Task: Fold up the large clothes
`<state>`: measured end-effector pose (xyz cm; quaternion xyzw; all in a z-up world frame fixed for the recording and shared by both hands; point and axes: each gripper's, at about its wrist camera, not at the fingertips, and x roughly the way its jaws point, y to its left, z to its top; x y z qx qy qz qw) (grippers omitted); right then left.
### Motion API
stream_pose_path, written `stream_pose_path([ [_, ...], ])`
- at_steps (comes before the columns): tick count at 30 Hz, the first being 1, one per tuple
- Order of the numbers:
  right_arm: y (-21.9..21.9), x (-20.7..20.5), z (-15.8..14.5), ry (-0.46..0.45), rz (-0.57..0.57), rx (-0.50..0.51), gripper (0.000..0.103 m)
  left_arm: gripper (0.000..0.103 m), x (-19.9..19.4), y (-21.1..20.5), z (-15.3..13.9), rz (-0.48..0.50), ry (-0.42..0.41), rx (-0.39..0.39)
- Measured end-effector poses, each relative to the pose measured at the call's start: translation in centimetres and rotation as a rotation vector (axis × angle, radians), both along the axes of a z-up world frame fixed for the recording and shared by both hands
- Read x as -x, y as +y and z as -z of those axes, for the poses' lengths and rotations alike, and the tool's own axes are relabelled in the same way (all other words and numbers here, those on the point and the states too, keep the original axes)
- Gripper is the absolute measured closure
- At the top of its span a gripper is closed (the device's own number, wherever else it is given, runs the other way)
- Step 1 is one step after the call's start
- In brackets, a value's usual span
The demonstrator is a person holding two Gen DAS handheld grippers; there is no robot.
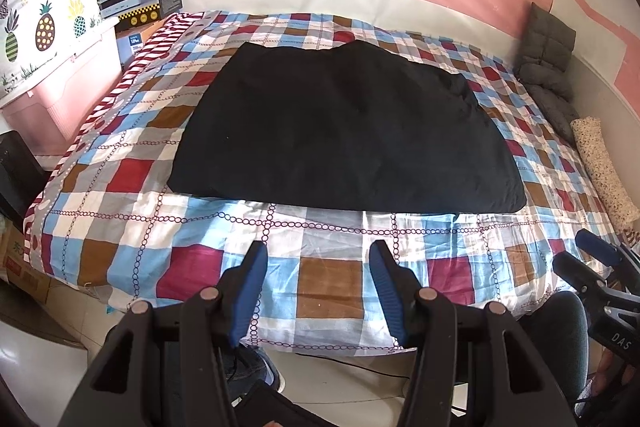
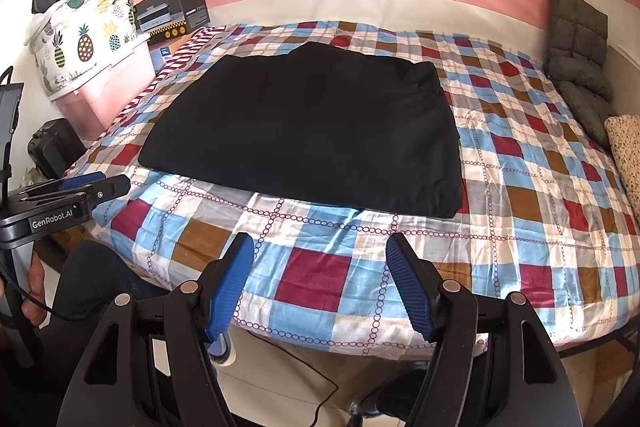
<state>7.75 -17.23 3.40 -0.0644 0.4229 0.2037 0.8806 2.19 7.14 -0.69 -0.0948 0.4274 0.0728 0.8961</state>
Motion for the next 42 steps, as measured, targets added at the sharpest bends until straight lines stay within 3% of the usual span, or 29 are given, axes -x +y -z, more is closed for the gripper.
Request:
stream_pose_path([
  [42, -0.11, -0.31, 0.14, 0.008, 0.003, 0.002, 0.034, 0.048, -0.32, -0.93, 0.19, -0.004, 0.018, -0.024],
])
